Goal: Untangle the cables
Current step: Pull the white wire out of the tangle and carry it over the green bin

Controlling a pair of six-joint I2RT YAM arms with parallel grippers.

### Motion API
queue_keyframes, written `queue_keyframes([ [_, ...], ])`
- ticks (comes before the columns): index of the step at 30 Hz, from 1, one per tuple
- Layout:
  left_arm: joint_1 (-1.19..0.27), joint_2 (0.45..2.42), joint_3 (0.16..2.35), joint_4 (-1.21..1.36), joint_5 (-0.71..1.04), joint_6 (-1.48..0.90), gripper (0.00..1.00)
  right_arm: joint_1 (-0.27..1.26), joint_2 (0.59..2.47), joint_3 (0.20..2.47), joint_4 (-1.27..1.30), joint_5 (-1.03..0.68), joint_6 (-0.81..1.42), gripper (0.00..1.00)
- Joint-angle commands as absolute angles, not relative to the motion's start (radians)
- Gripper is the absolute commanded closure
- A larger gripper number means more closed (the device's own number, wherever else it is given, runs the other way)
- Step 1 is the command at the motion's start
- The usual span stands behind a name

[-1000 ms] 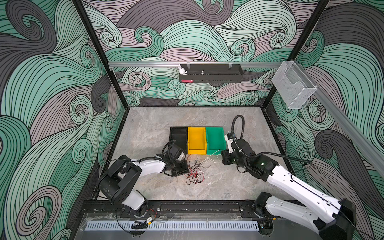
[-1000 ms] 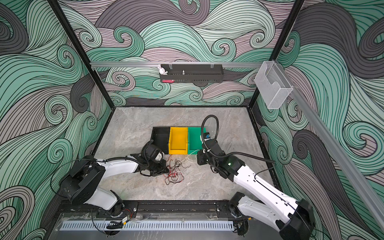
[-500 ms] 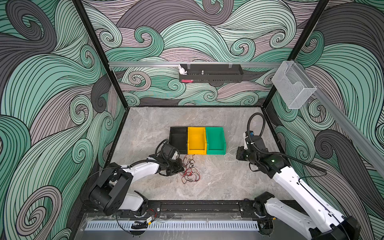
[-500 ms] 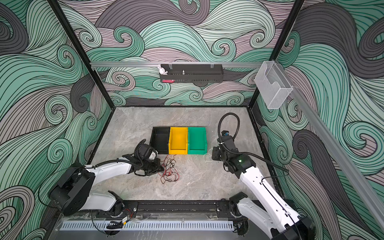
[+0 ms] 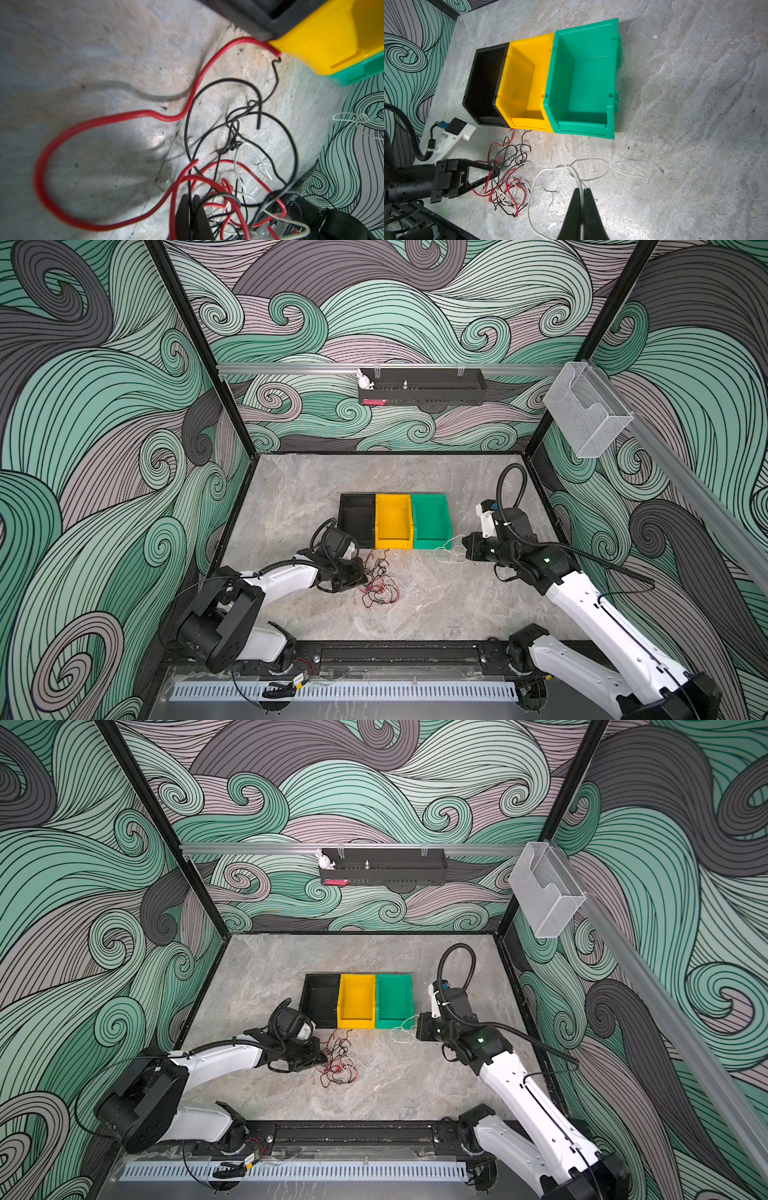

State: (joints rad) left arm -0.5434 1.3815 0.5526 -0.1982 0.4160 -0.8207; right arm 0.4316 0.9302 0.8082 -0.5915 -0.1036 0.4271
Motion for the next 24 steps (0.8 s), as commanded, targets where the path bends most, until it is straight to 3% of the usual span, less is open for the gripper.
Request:
queue_keyframes([
  [1, -0.533, 1.374, 0.561, -0.196, 0.442, -0.815, 0.91, 0.431, 0.930, 0.855, -0.545, -0.123, 0.454, 0.94],
  [24, -0.575, 1.275, 0.534, -0.155, 0.442, -0.896, 0.90, 0.430, 1.366, 1.100, -0.308, -0.061, 0.394, 0.94],
])
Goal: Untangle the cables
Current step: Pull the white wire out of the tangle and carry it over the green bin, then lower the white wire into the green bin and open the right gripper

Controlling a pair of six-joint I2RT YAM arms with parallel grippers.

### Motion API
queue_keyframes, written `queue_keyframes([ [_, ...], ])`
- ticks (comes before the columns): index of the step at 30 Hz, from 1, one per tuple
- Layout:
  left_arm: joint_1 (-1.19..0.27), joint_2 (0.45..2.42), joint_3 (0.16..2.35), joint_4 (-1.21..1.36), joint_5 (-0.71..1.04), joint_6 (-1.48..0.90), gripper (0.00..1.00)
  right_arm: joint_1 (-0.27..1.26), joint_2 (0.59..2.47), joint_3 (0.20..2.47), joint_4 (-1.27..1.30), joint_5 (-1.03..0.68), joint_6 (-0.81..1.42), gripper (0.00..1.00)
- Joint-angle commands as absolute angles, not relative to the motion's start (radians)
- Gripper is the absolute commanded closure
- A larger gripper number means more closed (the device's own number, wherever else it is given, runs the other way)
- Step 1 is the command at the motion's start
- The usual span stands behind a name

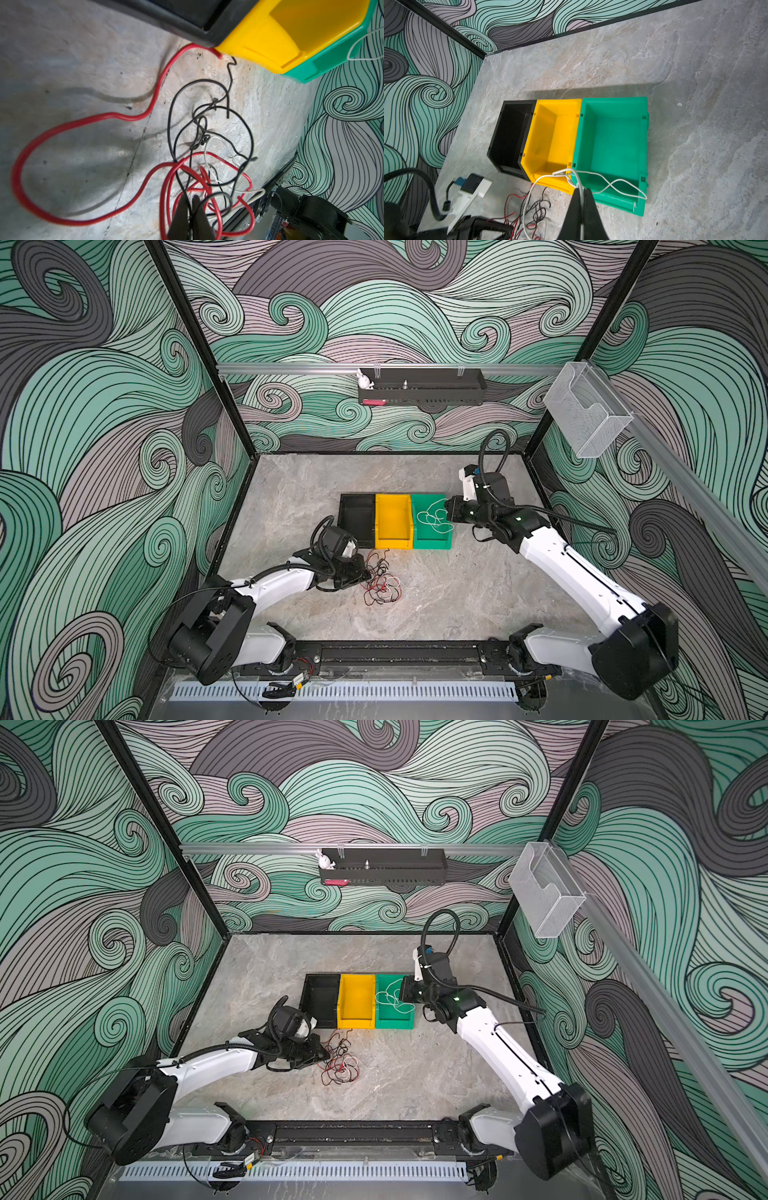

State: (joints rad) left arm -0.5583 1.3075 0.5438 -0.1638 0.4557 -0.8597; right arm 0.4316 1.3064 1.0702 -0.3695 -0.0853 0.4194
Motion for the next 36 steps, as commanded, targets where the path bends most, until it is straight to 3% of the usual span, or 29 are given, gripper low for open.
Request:
queue_keyframes([
  [1, -0.579, 1.266, 0.532, -0.157, 0.434, -0.901, 0.90, 0.431, 1.393, 1.107, -0.302, -0.058, 0.389, 0.94],
  [16, -0.595, 1.158, 0.562, -0.275, 0.356, -0.917, 0.72, 0.474, 1.662, 1.191, -0.385, 0.114, 0.273, 0.94],
  [21, -0.596, 1.128, 0.588, -0.327, 0.339, -0.895, 0.72, 0.484, 1.632, 1.179, -0.390, 0.129, 0.257, 0.94],
  [28, -0.595, 1.117, 0.604, -0.346, 0.342, -0.876, 0.54, 0.485, 1.531, 1.215, -0.429, 0.101, 0.227, 0.94],
  [36, -0.595, 1.165, 0.618, -0.314, 0.389, -0.859, 0.50, 0.484, 1.458, 1.213, -0.441, 0.083, 0.221, 0.93],
])
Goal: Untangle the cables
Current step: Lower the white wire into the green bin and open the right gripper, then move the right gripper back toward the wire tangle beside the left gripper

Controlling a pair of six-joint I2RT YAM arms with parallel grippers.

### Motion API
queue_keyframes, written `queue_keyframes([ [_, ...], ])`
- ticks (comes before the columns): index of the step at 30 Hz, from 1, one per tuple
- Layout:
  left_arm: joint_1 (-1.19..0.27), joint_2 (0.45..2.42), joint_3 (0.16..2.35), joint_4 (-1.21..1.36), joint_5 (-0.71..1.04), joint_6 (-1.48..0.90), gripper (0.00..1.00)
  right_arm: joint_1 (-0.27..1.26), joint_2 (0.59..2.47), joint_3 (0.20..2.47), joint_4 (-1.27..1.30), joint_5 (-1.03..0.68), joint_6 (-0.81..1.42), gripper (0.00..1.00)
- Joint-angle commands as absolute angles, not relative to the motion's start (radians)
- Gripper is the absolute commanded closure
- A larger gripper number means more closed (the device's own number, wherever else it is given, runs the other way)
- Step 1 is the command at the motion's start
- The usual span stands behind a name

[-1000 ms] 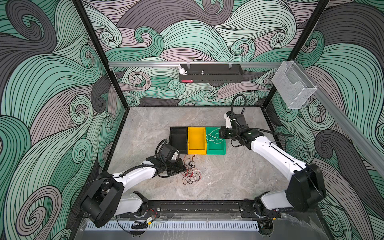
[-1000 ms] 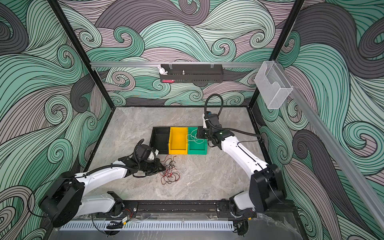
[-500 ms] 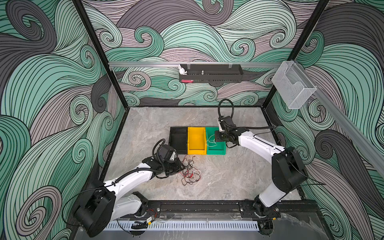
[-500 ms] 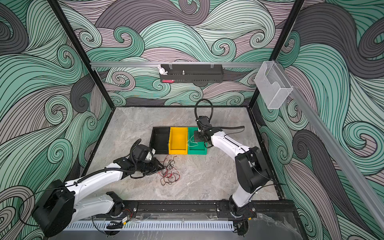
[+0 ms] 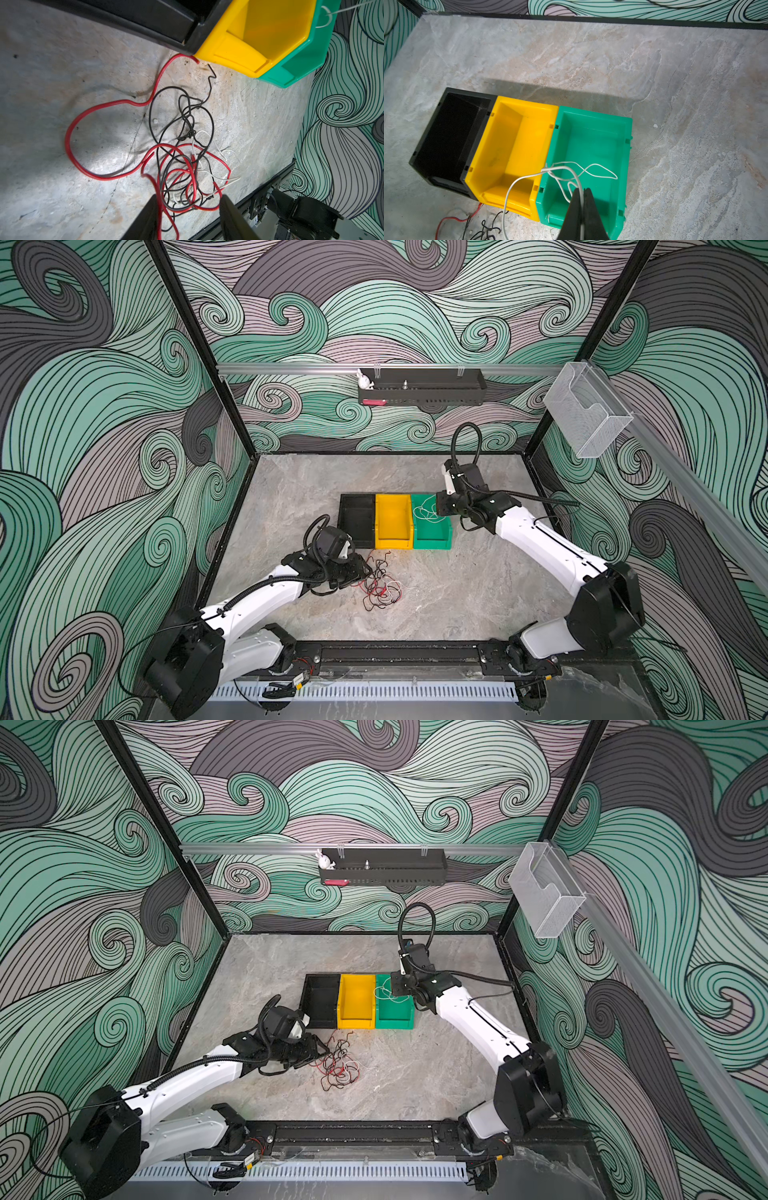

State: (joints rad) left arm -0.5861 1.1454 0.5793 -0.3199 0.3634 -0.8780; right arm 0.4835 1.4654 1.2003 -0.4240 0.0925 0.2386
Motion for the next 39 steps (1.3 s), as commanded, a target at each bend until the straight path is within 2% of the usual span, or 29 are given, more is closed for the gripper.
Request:
queue_keyframes([
  [1, -0.595, 1.170, 0.619, -0.306, 0.398, -0.861, 0.50, 0.485, 1.464, 1.213, -0.443, 0.091, 0.216, 0.92],
  [8, -0.597, 1.150, 0.646, -0.319, 0.407, -0.858, 0.50, 0.487, 1.565, 1.202, -0.416, 0.202, 0.172, 0.93],
  [20, -0.597, 1.132, 0.661, -0.340, 0.396, -0.859, 0.50, 0.520, 1.788, 1.259, -0.415, 0.297, 0.128, 0.93],
  [24, -0.597, 1.140, 0.668, -0.345, 0.392, -0.854, 0.50, 0.525, 1.829, 1.289, -0.450, 0.282, 0.127, 0.91],
  [31, -0.597, 1.166, 0.668, -0.325, 0.398, -0.858, 0.49, 0.524, 1.782, 1.296, -0.470, 0.225, 0.127, 0.65],
  [39, -0.597, 1.208, 0.676, -0.309, 0.411, -0.847, 0.48, 0.510, 1.644, 1.277, -0.529, 0.172, 0.138, 0.53],
])
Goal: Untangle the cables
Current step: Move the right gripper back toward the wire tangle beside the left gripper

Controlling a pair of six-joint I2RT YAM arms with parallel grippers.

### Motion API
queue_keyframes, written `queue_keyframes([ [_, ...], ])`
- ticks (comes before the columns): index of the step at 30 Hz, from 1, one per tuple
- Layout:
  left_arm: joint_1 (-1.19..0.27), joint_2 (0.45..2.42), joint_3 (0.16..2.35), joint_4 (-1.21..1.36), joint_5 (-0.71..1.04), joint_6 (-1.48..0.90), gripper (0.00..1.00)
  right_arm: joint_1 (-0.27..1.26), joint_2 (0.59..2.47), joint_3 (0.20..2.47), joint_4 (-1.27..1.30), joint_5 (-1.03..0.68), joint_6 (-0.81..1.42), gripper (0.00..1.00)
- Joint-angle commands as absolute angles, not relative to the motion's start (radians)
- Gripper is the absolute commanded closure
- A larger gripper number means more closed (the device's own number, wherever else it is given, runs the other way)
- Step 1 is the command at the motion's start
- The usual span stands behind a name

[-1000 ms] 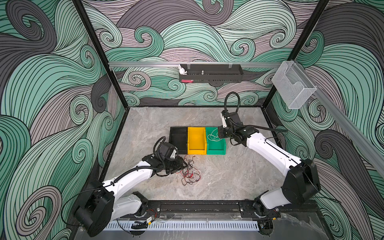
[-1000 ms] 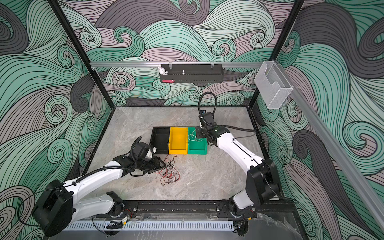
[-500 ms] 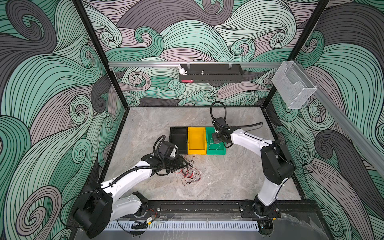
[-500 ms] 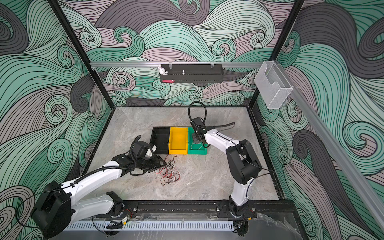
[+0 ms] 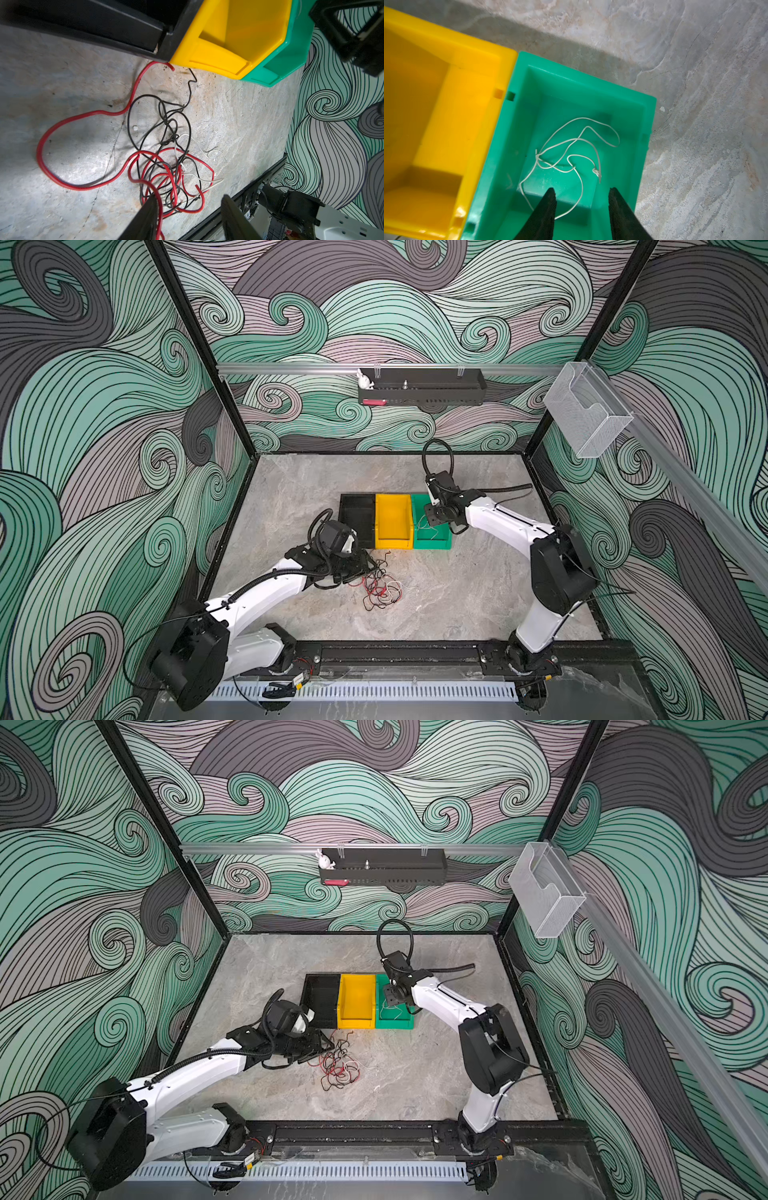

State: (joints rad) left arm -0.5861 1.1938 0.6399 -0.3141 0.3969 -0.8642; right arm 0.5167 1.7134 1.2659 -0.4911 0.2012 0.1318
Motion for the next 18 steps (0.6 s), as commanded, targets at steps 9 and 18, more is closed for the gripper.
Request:
queue_keyframes([
  [9, -0.598, 1.299, 0.649, -0.267, 0.421, -0.822, 0.44, 0.511, 1.468, 1.112, -0.486, -0.158, 0.276, 0.50],
  [18, -0.610, 1.381, 0.627, -0.186, 0.443, -0.848, 0.44, 0.653, 1.460, 0.879, -0.287, -0.391, 0.445, 0.53],
])
